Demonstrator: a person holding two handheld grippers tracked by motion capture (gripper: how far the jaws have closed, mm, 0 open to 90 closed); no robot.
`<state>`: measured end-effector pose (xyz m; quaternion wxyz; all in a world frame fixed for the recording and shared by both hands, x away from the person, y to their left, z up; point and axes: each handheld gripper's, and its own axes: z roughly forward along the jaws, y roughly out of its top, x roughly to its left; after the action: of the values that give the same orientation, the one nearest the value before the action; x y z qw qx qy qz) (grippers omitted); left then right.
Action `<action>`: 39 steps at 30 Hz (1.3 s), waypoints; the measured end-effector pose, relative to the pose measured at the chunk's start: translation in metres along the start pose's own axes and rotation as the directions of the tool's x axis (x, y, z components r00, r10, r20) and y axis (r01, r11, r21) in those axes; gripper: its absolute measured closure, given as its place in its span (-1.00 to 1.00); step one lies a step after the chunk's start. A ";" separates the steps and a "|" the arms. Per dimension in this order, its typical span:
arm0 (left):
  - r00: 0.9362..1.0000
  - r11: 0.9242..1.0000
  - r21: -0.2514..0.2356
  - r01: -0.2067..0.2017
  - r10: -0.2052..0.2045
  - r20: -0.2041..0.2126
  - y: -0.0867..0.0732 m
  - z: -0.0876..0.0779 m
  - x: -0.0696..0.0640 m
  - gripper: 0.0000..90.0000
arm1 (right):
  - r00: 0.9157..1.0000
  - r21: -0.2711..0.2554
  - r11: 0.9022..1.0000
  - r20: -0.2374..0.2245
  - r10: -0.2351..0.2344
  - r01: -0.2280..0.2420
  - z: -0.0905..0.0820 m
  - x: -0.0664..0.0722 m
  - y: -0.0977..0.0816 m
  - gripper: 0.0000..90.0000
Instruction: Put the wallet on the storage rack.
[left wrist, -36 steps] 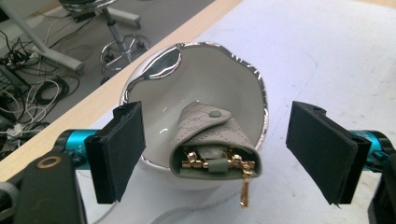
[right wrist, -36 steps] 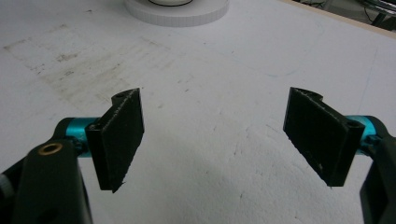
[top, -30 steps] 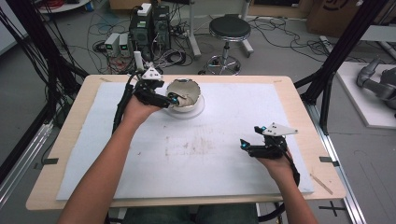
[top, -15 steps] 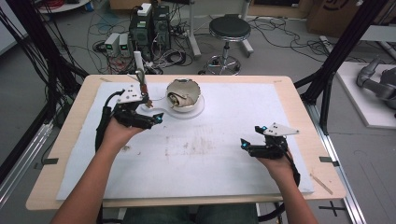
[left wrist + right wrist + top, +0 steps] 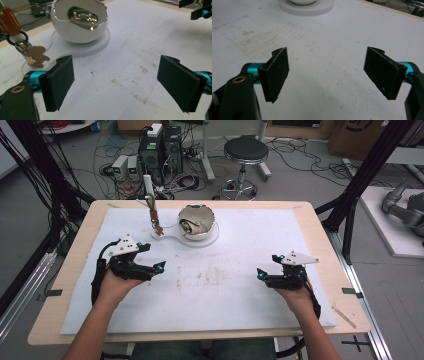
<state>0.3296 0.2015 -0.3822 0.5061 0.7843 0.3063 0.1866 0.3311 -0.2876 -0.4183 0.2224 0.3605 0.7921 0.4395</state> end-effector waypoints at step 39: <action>0.999 0.998 -0.050 0.032 -0.033 -0.010 -0.042 -0.019 0.002 -0.68 | 1.000 0.032 0.999 -0.006 0.005 -0.005 0.005 -0.007 -0.007 -0.54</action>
<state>0.3076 0.2285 -0.4119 0.5268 0.7655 0.3170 0.1900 0.3366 -0.2929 -0.4264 0.2134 0.3645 0.7987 0.4285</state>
